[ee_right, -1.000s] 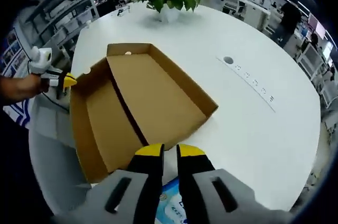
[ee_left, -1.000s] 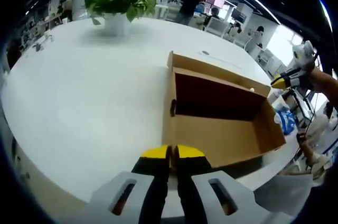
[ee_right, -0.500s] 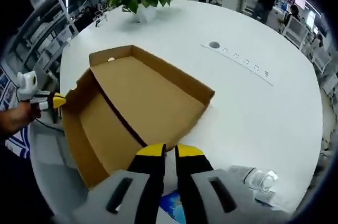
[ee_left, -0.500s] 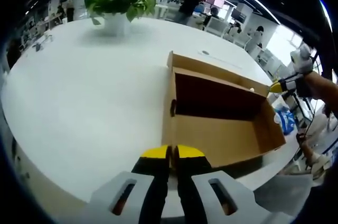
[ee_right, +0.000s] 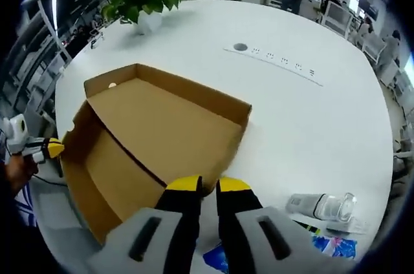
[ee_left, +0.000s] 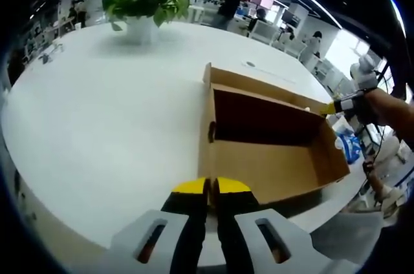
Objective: Operate the shoe box by opening the lid, removing the specified soft item, and placing it in the target area until the item is outside and the box remains undamaged.
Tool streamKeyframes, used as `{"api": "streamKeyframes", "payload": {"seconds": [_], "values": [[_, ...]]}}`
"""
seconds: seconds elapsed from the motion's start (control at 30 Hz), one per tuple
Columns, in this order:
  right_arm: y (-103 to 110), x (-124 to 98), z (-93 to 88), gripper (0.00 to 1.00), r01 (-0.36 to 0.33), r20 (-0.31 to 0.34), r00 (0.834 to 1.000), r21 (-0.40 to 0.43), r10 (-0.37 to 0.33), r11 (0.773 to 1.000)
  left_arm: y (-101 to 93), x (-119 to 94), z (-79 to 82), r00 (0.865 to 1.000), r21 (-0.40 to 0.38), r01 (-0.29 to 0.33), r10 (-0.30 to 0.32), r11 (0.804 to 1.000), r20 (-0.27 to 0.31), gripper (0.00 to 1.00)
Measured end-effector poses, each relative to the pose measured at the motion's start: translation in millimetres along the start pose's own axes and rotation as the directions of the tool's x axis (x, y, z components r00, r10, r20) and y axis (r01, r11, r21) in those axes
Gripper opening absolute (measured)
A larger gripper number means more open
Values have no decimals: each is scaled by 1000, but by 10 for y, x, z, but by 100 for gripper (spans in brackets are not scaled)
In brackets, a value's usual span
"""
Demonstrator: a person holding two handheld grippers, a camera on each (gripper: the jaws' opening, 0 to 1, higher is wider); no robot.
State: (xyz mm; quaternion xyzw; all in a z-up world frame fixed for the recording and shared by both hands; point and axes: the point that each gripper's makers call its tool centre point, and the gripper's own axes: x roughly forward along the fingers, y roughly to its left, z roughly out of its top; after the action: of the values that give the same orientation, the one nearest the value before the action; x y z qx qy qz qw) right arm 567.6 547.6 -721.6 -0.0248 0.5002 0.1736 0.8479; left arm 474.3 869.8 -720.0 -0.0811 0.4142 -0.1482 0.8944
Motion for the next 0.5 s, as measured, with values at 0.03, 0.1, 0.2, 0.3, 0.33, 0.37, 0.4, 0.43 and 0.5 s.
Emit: {"api": "streamKeyframes", "payload": {"seconds": [0.03, 0.1, 0.2, 0.3, 0.33, 0.37, 0.4, 0.43, 0.5], "values": [[-6, 6, 4, 8, -2, -3, 1000, 1, 2, 1000, 3, 4, 0, 1000, 1, 1, -1, 1000, 0, 0], [-40, 35, 23, 9, 0, -8, 1000, 6, 0, 1000, 2, 10, 1, 1000, 6, 2, -2, 1000, 0, 0], [-63, 68, 54, 9, 6, -17, 1000, 8, -6, 1000, -6, 23, 5, 1000, 10, 4, -4, 1000, 1, 0], [-71, 81, 72, 9, 7, -19, 1000, 28, -6, 1000, -15, 32, 7, 1000, 15, 5, -5, 1000, 0, 0], [-73, 96, 80, 9, 6, -19, 1000, 34, -5, 999, -16, 33, 6, 1000, 16, 5, -5, 1000, 0, 0], [-74, 110, 83, 9, 5, -22, 1000, 37, -4, 999, -17, 33, 6, 1000, 18, 4, -4, 1000, 0, 0], [-84, 130, 91, 9, 5, -24, 1000, 42, -3, 999, -15, 34, 6, 1000, 18, 4, -4, 1000, 0, 0], [-92, 139, 100, 9, 4, -25, 1000, 52, -3, 999, -19, 32, 3, 1000, 17, 4, -4, 1000, 0, 0], [-104, 160, 118, 9, 5, -26, 1000, 56, -3, 998, -23, 30, 1, 1000, 16, 4, -4, 1000, 0, 0]]}}
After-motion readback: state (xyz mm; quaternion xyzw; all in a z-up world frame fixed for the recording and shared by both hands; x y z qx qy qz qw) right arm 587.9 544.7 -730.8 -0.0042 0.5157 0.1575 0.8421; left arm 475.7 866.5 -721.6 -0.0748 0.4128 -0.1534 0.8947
